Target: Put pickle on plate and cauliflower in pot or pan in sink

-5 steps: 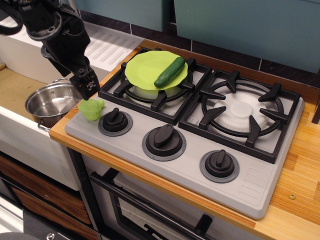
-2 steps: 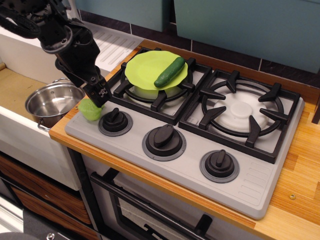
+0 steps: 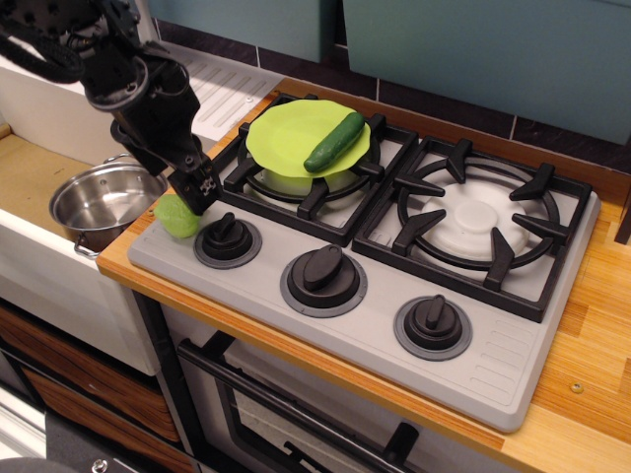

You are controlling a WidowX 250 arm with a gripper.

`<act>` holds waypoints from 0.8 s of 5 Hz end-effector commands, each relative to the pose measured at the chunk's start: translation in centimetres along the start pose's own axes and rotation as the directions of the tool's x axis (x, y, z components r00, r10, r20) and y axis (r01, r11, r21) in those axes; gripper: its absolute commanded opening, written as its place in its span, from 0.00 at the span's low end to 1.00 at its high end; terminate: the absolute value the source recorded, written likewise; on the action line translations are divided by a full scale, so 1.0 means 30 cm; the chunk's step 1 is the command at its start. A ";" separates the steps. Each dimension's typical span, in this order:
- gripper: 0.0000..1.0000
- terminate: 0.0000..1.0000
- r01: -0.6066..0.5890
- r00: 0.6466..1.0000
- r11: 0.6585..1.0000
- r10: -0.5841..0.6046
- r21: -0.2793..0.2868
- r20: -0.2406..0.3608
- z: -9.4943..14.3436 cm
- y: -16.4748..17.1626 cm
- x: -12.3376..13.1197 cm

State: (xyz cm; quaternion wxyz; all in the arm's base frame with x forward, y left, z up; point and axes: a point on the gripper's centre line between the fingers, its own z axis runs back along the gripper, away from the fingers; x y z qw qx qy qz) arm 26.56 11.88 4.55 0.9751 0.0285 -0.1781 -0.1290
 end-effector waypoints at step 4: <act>0.00 0.00 -0.059 0.996 0.997 0.062 -0.058 0.059 -0.013 -0.010 -0.032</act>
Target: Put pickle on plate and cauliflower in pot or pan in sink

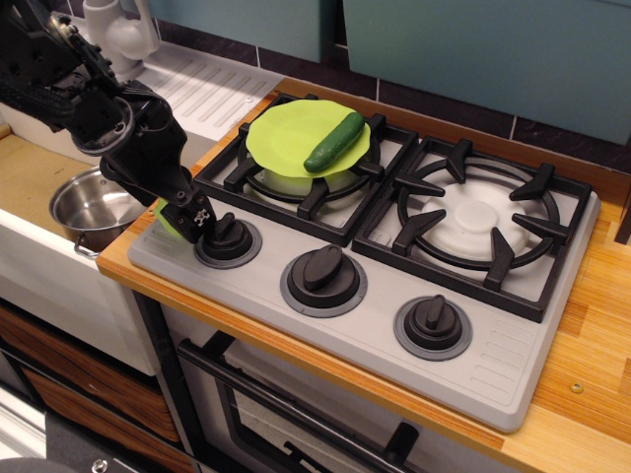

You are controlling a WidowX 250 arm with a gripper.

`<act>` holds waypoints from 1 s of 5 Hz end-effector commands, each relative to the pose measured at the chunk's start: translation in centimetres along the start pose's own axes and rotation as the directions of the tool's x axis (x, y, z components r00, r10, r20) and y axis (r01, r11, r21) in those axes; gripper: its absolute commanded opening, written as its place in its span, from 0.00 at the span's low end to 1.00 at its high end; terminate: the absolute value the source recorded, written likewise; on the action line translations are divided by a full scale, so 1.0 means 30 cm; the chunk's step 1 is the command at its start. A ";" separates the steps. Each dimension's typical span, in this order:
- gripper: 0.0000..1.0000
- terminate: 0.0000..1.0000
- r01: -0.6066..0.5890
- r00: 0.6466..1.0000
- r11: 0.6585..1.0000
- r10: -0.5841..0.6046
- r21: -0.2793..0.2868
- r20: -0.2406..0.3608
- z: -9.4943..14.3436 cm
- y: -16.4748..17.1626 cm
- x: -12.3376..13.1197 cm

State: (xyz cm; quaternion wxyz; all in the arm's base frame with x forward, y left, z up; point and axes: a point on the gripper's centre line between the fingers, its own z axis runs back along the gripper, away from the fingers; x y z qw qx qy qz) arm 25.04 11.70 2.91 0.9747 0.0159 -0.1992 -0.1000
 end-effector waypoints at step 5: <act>0.00 0.00 0.071 0.997 0.992 -0.073 -0.101 -0.018 0.172 0.226 0.083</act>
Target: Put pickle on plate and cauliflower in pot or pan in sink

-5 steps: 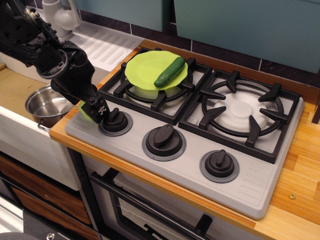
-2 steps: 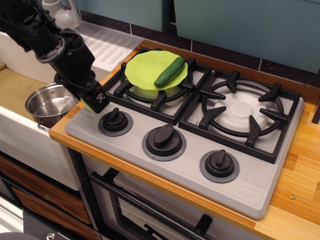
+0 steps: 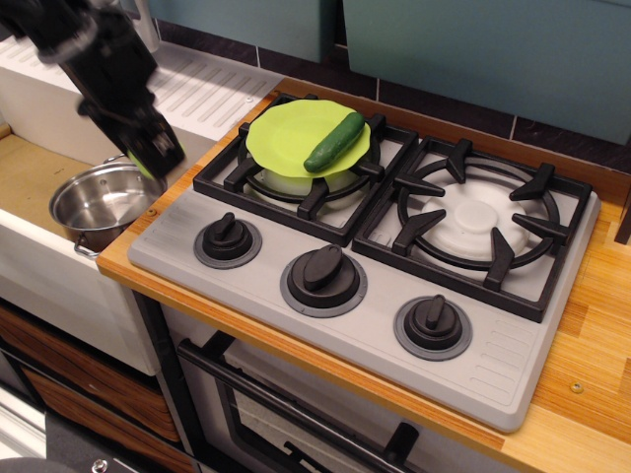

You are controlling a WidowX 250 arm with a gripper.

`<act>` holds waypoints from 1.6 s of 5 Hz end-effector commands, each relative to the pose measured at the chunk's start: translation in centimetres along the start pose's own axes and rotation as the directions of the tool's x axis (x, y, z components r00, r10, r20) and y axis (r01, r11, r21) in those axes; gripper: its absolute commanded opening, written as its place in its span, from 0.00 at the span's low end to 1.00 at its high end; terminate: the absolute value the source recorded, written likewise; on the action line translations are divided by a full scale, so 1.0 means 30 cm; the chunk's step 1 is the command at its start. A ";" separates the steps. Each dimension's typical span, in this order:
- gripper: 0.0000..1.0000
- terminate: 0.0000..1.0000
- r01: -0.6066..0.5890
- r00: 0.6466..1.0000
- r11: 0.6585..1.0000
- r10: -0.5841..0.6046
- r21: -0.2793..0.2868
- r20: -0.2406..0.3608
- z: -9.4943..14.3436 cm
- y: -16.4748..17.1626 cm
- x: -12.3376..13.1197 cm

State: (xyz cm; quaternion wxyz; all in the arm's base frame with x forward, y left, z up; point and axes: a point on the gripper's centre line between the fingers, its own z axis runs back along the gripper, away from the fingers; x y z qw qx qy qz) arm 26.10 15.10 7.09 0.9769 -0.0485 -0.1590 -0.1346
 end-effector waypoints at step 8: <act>1.00 0.00 0.075 0.983 0.997 -0.069 -0.026 0.170 -0.104 0.246 -0.120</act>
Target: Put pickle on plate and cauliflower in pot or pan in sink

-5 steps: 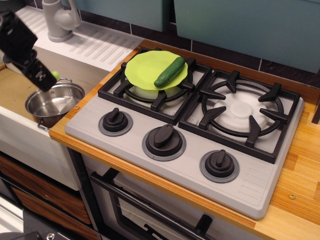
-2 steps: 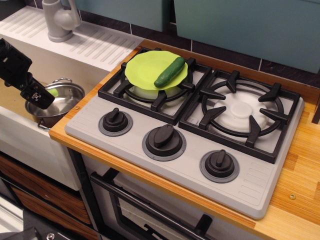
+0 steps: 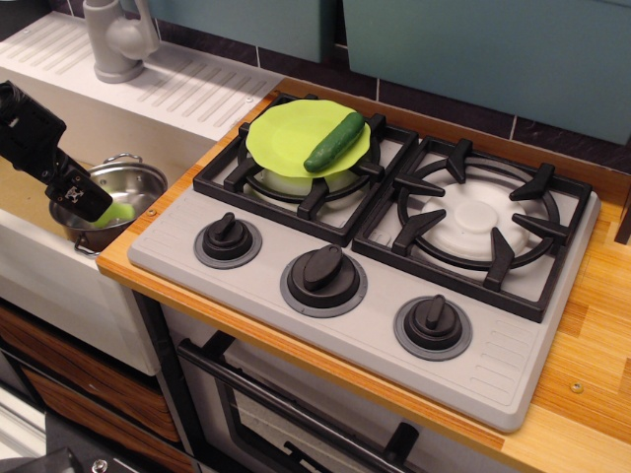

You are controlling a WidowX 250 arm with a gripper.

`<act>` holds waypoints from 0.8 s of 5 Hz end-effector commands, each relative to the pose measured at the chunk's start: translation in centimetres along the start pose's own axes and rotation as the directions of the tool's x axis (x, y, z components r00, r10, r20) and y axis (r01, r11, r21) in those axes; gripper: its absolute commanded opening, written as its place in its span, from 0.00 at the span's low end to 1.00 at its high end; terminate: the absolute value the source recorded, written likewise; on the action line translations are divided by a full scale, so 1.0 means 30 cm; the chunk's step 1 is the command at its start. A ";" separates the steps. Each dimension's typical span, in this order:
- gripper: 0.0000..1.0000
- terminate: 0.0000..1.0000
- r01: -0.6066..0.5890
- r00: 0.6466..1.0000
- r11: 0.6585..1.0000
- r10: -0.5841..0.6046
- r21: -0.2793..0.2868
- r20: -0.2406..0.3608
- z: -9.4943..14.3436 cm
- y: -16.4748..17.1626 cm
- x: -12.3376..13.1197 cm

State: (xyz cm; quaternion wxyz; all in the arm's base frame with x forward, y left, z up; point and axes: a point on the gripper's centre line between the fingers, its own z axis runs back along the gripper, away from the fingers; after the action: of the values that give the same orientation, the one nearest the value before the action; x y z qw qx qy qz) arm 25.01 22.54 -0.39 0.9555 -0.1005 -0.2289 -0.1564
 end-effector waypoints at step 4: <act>1.00 0.00 -0.005 0.987 0.989 0.028 0.145 -0.160 0.369 -0.138 0.257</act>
State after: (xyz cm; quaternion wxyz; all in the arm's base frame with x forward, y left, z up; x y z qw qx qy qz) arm 24.87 19.68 11.29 0.9806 -0.0521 -0.1352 -0.1320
